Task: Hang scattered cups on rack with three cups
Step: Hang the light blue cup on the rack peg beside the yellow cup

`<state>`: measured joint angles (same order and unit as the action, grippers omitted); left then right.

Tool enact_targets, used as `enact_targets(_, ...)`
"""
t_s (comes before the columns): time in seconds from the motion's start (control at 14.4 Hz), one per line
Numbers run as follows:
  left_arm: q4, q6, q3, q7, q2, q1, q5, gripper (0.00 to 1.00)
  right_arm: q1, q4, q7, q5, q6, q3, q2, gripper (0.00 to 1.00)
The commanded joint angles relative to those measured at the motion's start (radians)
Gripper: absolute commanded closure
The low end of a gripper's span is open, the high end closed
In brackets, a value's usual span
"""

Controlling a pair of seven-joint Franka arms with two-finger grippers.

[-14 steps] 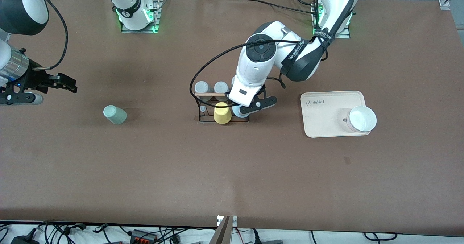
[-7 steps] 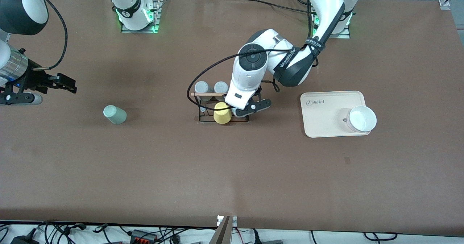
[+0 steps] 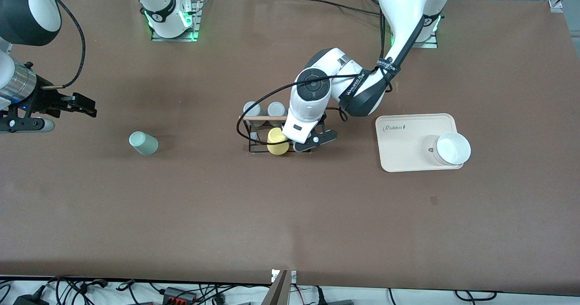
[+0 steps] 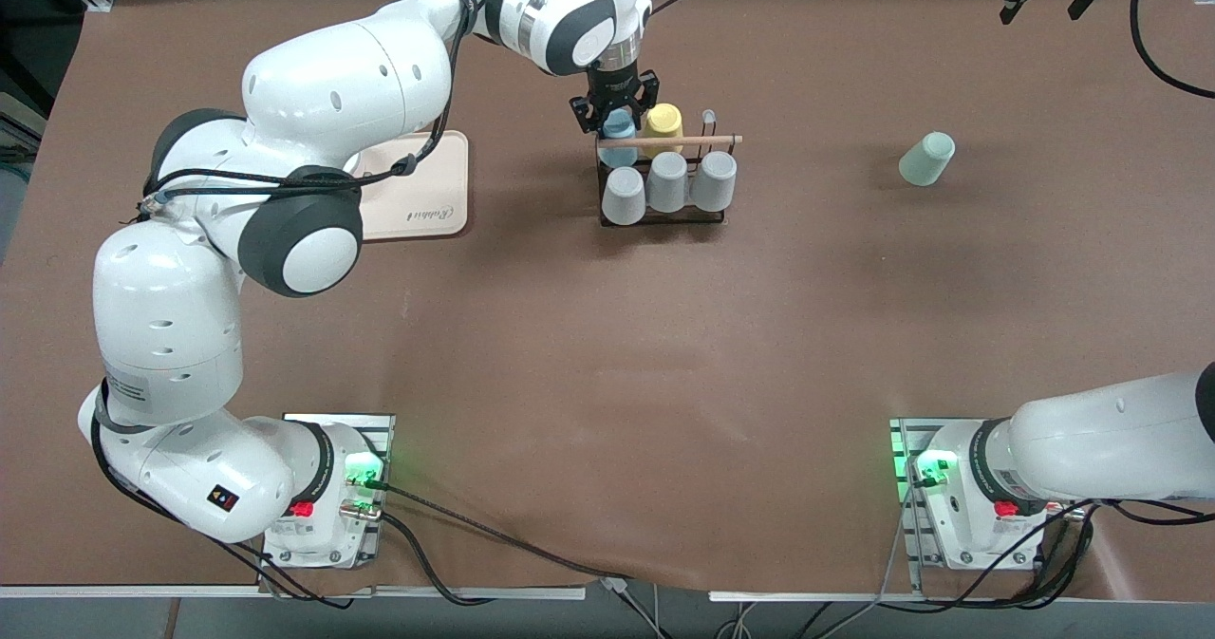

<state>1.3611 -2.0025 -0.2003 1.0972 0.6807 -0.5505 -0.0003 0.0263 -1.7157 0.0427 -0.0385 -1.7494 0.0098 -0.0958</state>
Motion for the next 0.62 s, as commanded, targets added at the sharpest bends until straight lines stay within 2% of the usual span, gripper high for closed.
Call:
enact_targets(0.0,-0.031,0.008,0.006,0.007,0.019,-0.011,0.014,0.63,0.009,0.021,0.016,-0.001,0.007,0.004,-0.013,0.00)
enact_targets(0.55,-0.031,0.007,0.006,0.010,0.043,-0.028,0.014,0.58,0.011,0.021,0.016,-0.003,0.004,0.004,-0.018,0.00)
